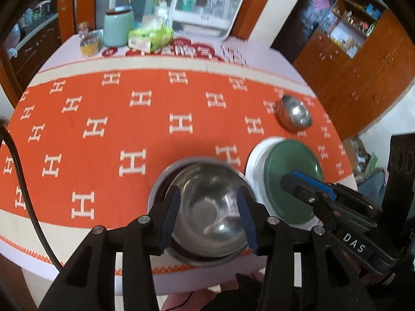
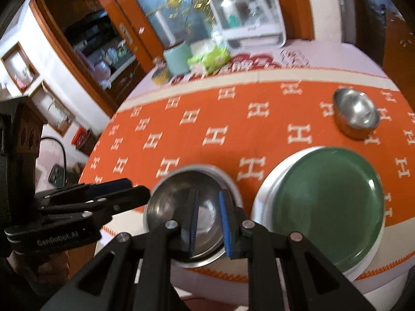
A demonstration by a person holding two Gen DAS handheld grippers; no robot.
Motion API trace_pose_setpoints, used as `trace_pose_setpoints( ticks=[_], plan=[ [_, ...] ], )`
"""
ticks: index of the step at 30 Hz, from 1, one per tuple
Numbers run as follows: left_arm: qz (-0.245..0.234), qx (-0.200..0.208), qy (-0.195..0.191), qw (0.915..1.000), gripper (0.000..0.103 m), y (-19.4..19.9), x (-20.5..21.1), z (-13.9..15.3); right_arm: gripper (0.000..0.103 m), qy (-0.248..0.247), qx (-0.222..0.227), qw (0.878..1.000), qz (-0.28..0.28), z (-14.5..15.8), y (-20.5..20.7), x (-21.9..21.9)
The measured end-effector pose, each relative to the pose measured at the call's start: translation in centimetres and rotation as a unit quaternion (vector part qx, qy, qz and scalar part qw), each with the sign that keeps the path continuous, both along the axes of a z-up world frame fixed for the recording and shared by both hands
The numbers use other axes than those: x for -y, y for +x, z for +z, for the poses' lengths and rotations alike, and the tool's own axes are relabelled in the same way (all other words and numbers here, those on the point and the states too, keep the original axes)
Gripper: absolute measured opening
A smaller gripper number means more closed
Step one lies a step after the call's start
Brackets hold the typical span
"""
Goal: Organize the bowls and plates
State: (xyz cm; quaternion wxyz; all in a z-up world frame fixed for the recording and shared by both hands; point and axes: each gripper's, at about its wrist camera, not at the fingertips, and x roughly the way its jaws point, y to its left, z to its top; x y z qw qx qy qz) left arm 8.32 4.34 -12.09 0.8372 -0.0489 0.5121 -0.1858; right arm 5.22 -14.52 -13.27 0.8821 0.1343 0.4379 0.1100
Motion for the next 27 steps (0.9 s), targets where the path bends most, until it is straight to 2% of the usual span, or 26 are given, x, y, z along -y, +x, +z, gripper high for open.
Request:
trace_pose_setpoints(
  ticks=[3, 9, 11, 13, 15, 20, 22, 27],
  plan=[
    [0.018, 0.017, -0.010, 0.9997, 0.052, 0.1, 0.4, 0.6, 0.016, 0.001, 0.025, 0.999, -0.022, 0.6, -0.3, 1.7],
    [0.046, 0.038, -0.014, 0.9981, 0.057, 0.0, 2.7, 1.5, 0.017, 0.008, 0.047, 0.998, -0.041, 1.2, -0.6, 5.4],
    [0.054, 0.044, -0.015, 0.9975, 0.061, 0.0, 3.4, 1.9, 0.021, 0.011, 0.048, 0.998, -0.045, 1.2, -0.5, 6.8],
    [0.063, 0.052, -0.016, 0.9965, 0.064, 0.0, 4.2, 2.3, 0.029, 0.015, 0.052, 0.997, -0.047, 1.4, -0.4, 7.9],
    [0.074, 0.057, -0.012, 0.9956, 0.068, 0.3, 5.1, 2.8, 0.033, 0.019, 0.055, 0.997, -0.049, 1.5, -0.3, 9.5],
    [0.094, 0.070, -0.006, 0.9930, 0.072, 1.3, 7.2, 4.4, 0.036, 0.032, 0.061, 0.996, -0.055, 1.6, 0.1, 13.1],
    [0.102, 0.074, -0.004, 0.9920, 0.072, 1.6, 8.1, 4.9, 0.041, 0.037, 0.059, 0.996, -0.056, 1.5, 0.4, 14.5],
    [0.112, 0.069, 0.007, 0.9913, 0.073, 2.5, 11.3, 5.1, 0.044, 0.046, 0.052, 0.996, -0.061, 1.0, 1.2, 18.0]
  ],
)
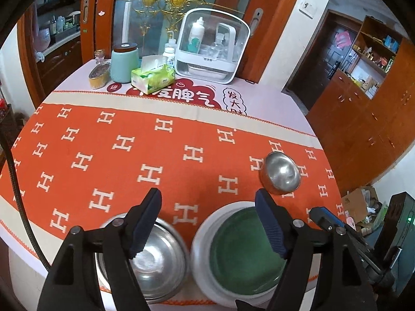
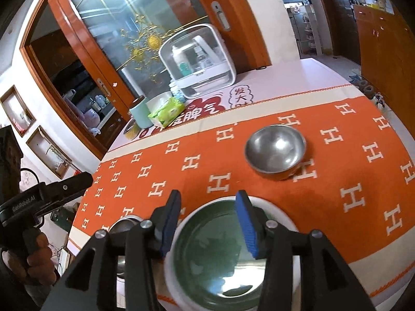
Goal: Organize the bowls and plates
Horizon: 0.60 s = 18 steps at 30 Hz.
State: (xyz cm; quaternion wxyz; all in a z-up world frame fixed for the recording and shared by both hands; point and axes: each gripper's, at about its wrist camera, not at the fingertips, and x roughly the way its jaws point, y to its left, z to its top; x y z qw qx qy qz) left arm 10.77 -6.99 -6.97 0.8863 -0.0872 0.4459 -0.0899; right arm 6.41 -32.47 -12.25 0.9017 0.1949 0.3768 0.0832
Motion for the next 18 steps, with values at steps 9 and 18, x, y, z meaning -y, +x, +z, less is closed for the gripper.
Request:
trace_pose_setpoints(
  ticks=[9, 18],
  plan=[
    [-0.005, -0.020, 0.004, 0.9998, 0.073, 1.2, 6.3, -1.7, 0.048, -0.001, -0.003, 1.000, 0.003, -0.4, 2.0, 5.9],
    [-0.026, -0.041, 0.019, 0.9986, 0.074, 3.5, 12.0, -3.6, 0.048, -0.015, -0.016, 1.000, 0.004, -1.4, 4.3, 10.1]
  ],
)
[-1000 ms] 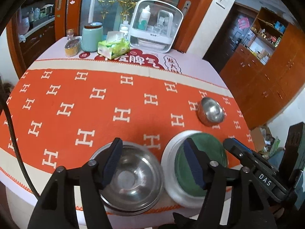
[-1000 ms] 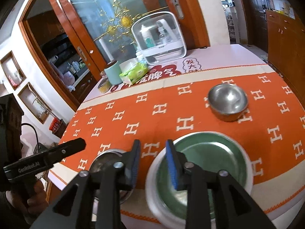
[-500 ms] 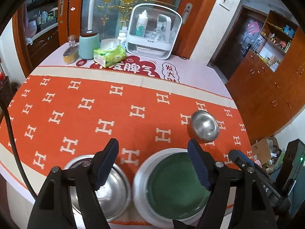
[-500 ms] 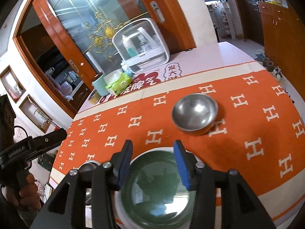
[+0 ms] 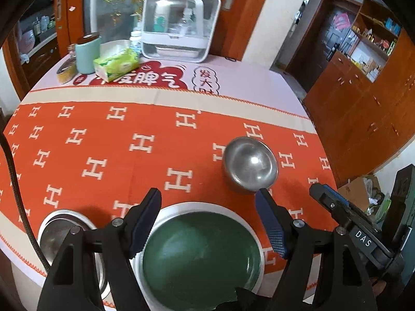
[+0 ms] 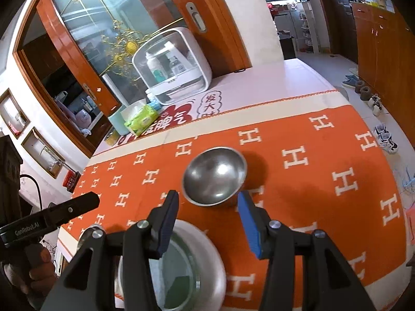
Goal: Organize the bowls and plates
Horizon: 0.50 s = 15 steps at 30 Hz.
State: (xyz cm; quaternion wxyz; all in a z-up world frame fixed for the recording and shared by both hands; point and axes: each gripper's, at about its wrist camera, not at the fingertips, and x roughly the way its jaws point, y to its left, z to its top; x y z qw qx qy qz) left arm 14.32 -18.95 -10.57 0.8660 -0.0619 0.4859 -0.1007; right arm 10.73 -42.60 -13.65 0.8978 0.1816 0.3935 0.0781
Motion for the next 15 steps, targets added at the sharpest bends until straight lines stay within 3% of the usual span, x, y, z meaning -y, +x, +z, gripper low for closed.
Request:
trace_pose_setpoints(
  ticks=[15],
  plan=[
    [-0.032, -0.063, 0.051, 0.9961, 0.074, 5.4, 4.9, -4.5, 0.048, -0.054, -0.001, 0.998, 0.022, -2.3, 2.5, 0.3]
  ],
)
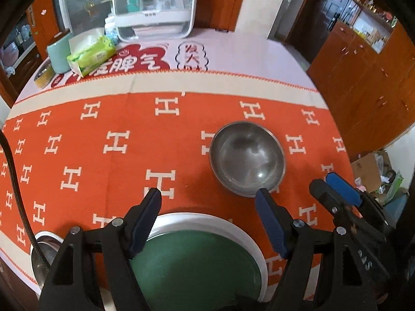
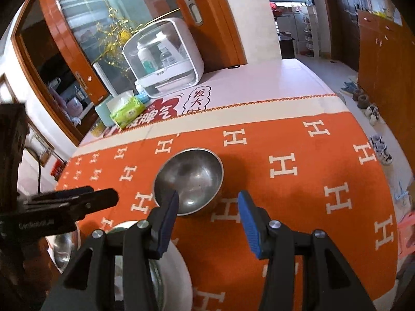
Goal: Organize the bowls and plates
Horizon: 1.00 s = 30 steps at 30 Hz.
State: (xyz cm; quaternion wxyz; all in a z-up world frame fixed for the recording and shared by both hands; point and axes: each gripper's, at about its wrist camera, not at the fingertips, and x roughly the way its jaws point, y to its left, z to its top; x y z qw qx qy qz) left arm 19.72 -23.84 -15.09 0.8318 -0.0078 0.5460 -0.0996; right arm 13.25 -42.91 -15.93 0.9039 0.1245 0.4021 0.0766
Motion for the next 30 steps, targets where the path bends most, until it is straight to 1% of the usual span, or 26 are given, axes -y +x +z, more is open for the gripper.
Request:
trace_pose_setpoints(
  ticks=[4, 8, 13, 19, 22, 24, 25, 27, 30],
  plan=[
    [0.001, -0.019, -0.003, 0.9998, 0.074, 1.3, 0.5, -1.5, 0.048, -0.041, 0.014, 0.999, 0.021, -0.4, 0.3, -1.2],
    [-0.004, -0.035, 0.004, 0.9994, 0.074, 2.4, 1.2, -3.0, 0.048, -0.072, 0.020, 0.996, 0.042, -1.2, 0.6, -2.1],
    [-0.008, -0.049, 0.006, 0.9988, 0.074, 3.5, 1.9, -4.6, 0.048, -0.088, 0.013, 0.995, 0.053, -2.4, 1.5, -2.6],
    [-0.004, -0.075, 0.002, 0.9972, 0.073, 4.7, 2.2, -6.5, 0.048, -0.088, 0.000, 0.995, 0.057, -3.7, 2.5, -2.6],
    [-0.002, -0.085, 0.000, 0.9964, 0.068, 5.1, 2.2, -7.3, 0.047, -0.085, -0.007, 0.995, 0.055, -4.3, 2.9, -2.4],
    [-0.001, -0.094, -0.003, 0.9956, 0.060, 5.3, 2.1, -7.8, 0.047, -0.080, -0.009, 0.995, 0.054, -4.5, 3.0, -2.3],
    [0.000, -0.099, -0.005, 0.9950, 0.058, 5.4, 2.1, -8.1, 0.046, -0.078, -0.009, 0.995, 0.054, -4.6, 3.1, -2.2],
    [0.001, -0.107, -0.009, 0.9942, 0.048, 5.6, 2.2, -8.5, 0.042, -0.077, -0.010, 0.996, 0.055, -4.7, 3.3, -2.2],
    [0.000, -0.114, -0.017, 0.9933, 0.040, 5.7, 2.2, -9.0, 0.035, -0.074, -0.016, 0.996, 0.056, -5.0, 3.5, -2.2]
  ],
)
